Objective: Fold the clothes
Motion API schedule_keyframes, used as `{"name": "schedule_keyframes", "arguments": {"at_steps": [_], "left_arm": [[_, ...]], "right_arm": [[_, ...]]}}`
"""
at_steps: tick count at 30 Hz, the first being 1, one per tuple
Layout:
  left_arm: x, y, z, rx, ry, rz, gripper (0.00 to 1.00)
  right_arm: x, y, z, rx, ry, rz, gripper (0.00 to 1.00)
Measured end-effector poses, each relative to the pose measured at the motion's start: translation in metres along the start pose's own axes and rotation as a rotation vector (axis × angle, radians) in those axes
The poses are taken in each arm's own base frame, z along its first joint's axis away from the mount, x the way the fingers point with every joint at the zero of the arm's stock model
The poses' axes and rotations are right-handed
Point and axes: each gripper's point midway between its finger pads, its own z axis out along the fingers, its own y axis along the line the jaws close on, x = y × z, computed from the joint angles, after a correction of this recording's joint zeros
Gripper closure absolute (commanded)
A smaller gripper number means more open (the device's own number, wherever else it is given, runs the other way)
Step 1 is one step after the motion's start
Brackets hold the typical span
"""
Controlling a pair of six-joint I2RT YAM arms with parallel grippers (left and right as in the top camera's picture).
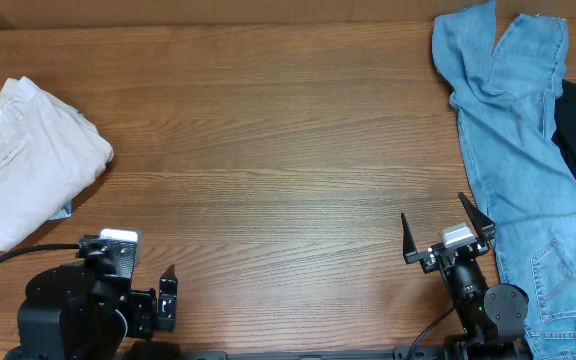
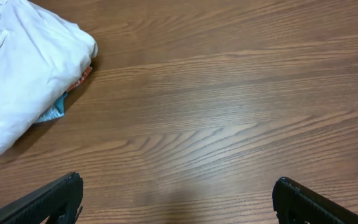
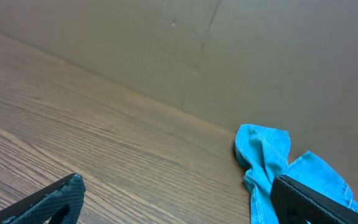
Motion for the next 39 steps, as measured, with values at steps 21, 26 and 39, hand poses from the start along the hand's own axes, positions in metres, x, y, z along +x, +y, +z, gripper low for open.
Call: {"name": "schedule_keyframes", "arguments": {"at_steps": [21, 26, 39], "left_arm": [[-0.031, 0.010, 0.023, -0.063, -0.243, 0.035, 0.00], [-0.017, 0.011, 0.069, -0.077, -0.357, 0.046, 0.00], [-0.016, -0.004, 0.128, -0.028, -0.779, 0.072, 0.00]], "right_arm": [[0.000, 0.000, 0.000, 0.000, 0.000, 0.000, 0.00], [0.000, 0.000, 0.000, 0.000, -0.001, -0.001, 0.00], [0.000, 0.000, 0.000, 0.000, -0.001, 0.000, 0.00]]}}
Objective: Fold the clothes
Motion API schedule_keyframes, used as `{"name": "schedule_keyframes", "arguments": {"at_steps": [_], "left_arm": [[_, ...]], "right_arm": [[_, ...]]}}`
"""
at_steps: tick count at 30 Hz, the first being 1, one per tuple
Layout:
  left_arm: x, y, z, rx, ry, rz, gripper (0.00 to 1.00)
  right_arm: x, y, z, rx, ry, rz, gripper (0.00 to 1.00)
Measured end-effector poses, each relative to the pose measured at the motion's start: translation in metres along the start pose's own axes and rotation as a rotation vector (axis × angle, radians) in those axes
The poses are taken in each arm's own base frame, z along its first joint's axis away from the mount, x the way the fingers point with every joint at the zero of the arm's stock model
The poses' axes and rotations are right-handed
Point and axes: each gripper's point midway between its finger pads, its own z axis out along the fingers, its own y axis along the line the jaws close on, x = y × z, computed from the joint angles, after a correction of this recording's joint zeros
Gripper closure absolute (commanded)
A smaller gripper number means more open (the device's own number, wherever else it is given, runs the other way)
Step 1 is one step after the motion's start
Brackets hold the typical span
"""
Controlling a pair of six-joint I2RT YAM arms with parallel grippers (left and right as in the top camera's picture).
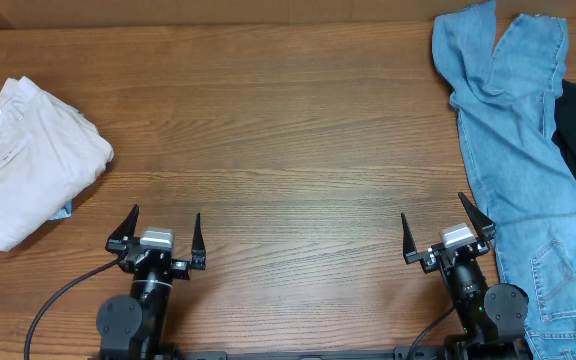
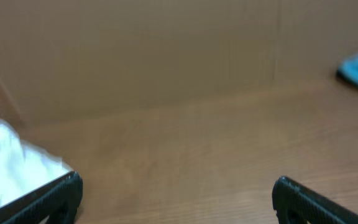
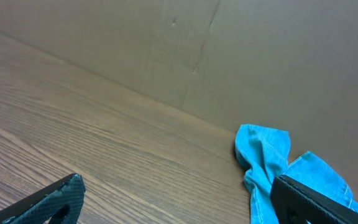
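Note:
Light blue jeans [image 1: 513,150] lie unfolded along the table's right side; their far end shows in the right wrist view [image 3: 266,158]. A folded white garment [image 1: 28,160] rests at the left, its edge also in the left wrist view [image 2: 5,162]. My left gripper [image 1: 158,232] stands open near the front edge, right of the white garment, holding nothing. My right gripper [image 1: 446,227] stands open just left of the jeans, empty.
A black garment lies at the far right, partly under the jeans. A bit of coloured cloth [image 1: 63,211] peeks from under the white garment. A brown cardboard wall [image 3: 229,50] runs along the table's far edge.
My left arm has moved from a turned pose at the front left corner to a centred, forward-facing pose; its camera now looks at the back wall. The right arm has not moved.

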Motion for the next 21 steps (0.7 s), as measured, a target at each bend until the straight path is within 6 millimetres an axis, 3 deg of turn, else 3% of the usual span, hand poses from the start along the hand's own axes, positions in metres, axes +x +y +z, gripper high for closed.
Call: {"name": "schedule_keyframes", "arguments": {"at_steps": [3, 12, 21], "left_arm": [[-0.006, 0.000, 0.004, -0.005, -0.091, 0.006, 0.00], [0.035, -0.005, 0.007, 0.016, 0.050, 0.001, 0.00], [0.035, -0.005, 0.006, 0.016, 0.050, 0.001, 0.00]], "right_arm": [[0.000, 0.000, 0.000, 0.000, 0.000, 0.000, 0.00], [0.000, 0.000, 0.000, 0.000, 0.000, 0.000, 0.00], [0.000, 0.000, 0.000, 0.000, 0.001, 0.000, 0.00]]}}
